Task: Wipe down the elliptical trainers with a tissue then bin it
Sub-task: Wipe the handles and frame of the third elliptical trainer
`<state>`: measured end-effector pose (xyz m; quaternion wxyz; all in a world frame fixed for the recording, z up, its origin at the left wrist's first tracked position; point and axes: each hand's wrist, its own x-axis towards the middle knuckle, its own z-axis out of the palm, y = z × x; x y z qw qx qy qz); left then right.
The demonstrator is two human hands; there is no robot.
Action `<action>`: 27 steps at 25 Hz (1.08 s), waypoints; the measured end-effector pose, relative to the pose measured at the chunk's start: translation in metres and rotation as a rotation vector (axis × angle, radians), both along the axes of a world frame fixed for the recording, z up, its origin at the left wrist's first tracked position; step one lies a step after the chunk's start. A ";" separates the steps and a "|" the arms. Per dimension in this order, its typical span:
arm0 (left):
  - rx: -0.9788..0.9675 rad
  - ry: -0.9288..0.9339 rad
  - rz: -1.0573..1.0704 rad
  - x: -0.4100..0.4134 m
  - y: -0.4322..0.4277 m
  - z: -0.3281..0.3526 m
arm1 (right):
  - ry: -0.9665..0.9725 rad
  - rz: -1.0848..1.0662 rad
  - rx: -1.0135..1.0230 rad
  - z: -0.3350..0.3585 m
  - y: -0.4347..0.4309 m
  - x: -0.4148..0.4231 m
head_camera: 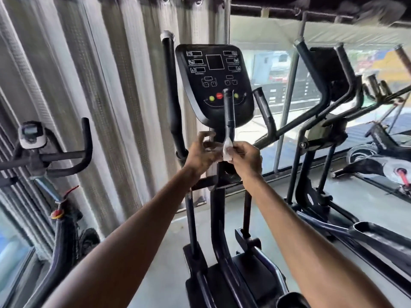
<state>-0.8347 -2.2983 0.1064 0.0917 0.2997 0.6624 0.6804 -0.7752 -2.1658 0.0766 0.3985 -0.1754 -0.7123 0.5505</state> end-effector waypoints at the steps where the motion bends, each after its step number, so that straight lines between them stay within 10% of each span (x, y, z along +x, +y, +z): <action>1: -0.017 0.018 0.014 -0.015 0.005 0.003 | 0.027 -0.045 -0.020 0.004 0.008 -0.014; 7: -0.034 -0.028 0.095 -0.101 0.067 0.015 | 0.141 -0.185 -0.089 0.052 0.054 -0.087; 27: 0.078 -0.138 0.084 -0.204 0.169 0.036 | 0.130 -0.386 0.829 0.092 0.129 -0.212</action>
